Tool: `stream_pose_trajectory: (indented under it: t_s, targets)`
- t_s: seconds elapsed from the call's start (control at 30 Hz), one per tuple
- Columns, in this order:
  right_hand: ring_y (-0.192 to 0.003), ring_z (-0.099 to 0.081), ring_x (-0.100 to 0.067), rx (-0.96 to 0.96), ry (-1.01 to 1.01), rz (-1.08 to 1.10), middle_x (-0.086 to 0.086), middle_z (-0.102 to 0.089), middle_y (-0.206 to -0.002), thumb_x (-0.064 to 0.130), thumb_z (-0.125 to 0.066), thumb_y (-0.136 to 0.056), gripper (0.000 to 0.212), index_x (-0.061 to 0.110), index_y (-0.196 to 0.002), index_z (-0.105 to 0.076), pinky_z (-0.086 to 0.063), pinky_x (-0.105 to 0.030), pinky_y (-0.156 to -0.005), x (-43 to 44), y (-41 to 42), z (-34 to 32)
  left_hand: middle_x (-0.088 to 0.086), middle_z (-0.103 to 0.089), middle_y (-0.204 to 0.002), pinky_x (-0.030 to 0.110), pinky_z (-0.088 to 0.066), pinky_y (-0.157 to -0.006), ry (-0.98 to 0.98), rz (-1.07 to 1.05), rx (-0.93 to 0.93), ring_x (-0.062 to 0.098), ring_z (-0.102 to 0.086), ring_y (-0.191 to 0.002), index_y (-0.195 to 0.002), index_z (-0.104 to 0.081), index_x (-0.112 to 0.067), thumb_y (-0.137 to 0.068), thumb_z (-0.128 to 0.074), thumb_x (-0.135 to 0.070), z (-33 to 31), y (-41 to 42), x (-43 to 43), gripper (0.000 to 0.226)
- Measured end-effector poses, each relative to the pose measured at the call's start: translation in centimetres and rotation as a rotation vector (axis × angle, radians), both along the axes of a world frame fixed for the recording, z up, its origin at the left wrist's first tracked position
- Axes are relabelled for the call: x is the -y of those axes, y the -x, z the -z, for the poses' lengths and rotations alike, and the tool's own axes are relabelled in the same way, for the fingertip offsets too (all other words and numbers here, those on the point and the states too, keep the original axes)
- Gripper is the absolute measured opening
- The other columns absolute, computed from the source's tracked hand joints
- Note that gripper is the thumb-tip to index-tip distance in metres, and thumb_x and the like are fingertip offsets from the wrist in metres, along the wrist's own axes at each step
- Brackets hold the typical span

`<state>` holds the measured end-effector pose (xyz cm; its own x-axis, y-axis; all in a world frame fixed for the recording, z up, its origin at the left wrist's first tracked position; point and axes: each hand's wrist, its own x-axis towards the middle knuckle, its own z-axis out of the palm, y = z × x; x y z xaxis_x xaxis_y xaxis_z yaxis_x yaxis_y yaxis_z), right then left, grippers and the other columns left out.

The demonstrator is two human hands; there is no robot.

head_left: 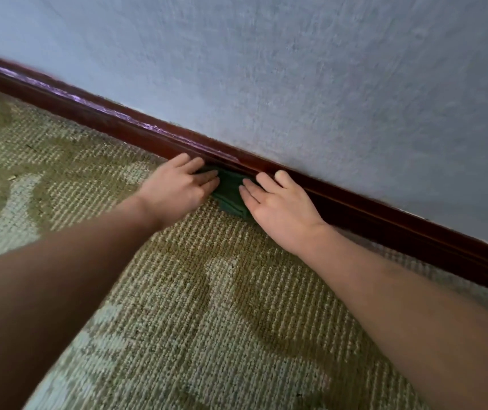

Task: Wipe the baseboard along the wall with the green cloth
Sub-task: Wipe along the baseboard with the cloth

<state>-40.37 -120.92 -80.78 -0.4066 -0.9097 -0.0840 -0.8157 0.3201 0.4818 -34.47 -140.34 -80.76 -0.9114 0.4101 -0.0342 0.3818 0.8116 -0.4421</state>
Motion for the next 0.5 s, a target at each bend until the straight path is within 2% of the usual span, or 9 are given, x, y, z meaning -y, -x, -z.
stream_pose_trajectory:
  t_s: [0.03, 0.1, 0.2, 0.3, 0.37, 0.5]
  targets:
    - [-0.127, -0.029, -0.025, 0.023, 0.0, 0.016, -0.012, -0.033, -0.146, 0.01, -0.04, -0.094, 0.053, 0.0, -0.142, -0.021, -0.027, -0.036, -0.098, 0.1, -0.1, 0.2, -0.002, -0.051, -0.135, 0.028, -0.032, -0.088, -0.005, -0.062, 0.022, 0.019, -0.045, -0.115, -0.135, -0.045, -0.013, -0.086, -0.057, -0.02, 0.5, -0.2, -0.2, 0.051]
    - [-0.127, -0.029, -0.025, 0.052, 0.003, 0.022, -0.011, -0.031, -0.147, 0.01, -0.037, -0.094, 0.053, 0.001, -0.143, -0.02, -0.028, -0.036, -0.096, -0.1, -0.4, 0.2, -0.001, -0.057, -0.129, 0.026, -0.039, -0.086, -0.015, -0.086, 0.031, 0.018, -0.05, -0.11, -0.129, -0.052, -0.013, -0.083, -0.061, -0.022, 0.5, -0.6, -0.6, 0.048]
    - [-0.116, -0.048, -0.017, -0.007, 0.066, 0.004, -0.002, -0.051, -0.135, 0.01, -0.033, -0.084, 0.052, 0.009, -0.135, -0.044, -0.039, -0.029, -0.087, -1.3, -0.4, -0.8, 0.0, -0.07, -0.105, 0.023, -0.046, -0.07, -0.088, 0.007, -0.057, 0.016, -0.062, -0.086, -0.106, -0.07, -0.012, -0.06, -0.082, -0.022, -0.4, -0.4, -0.5, 0.048]
    - [-0.101, -0.058, -0.015, 0.009, 0.161, -0.013, 0.002, -0.064, -0.118, 0.013, -0.048, -0.077, 0.045, 0.015, -0.12, -0.061, -0.043, -0.026, -0.078, -2.1, -0.2, -1.6, -0.001, -0.072, -0.099, 0.025, -0.044, -0.072, -0.088, 0.07, -0.125, 0.016, -0.063, -0.083, -0.099, -0.073, -0.011, -0.057, -0.083, -0.021, -1.5, -0.1, -0.9, 0.044]
    - [-0.098, -0.06, -0.016, -0.029, 0.21, -0.022, 0.001, -0.066, -0.113, 0.016, -0.061, -0.075, 0.04, 0.014, -0.114, -0.065, -0.038, -0.028, -0.077, -2.5, -0.2, -2.1, -0.002, -0.072, -0.097, 0.024, -0.043, -0.074, -0.107, 0.107, -0.158, 0.016, -0.064, -0.084, -0.096, -0.074, -0.013, -0.059, -0.082, -0.023, -2.3, 0.2, -1.4, 0.039]
    - [-0.093, -0.062, -0.019, -0.138, 0.29, -0.022, -0.003, -0.068, -0.109, 0.011, -0.052, -0.076, 0.037, 0.01, -0.109, -0.068, -0.027, -0.03, -0.074, -3.7, 0.2, -3.8, 0.0, -0.072, -0.098, 0.022, -0.048, -0.07, -0.149, 0.117, -0.192, 0.017, -0.064, -0.083, -0.099, -0.073, -0.012, -0.065, -0.079, -0.022, -4.0, 0.5, -2.5, 0.036]
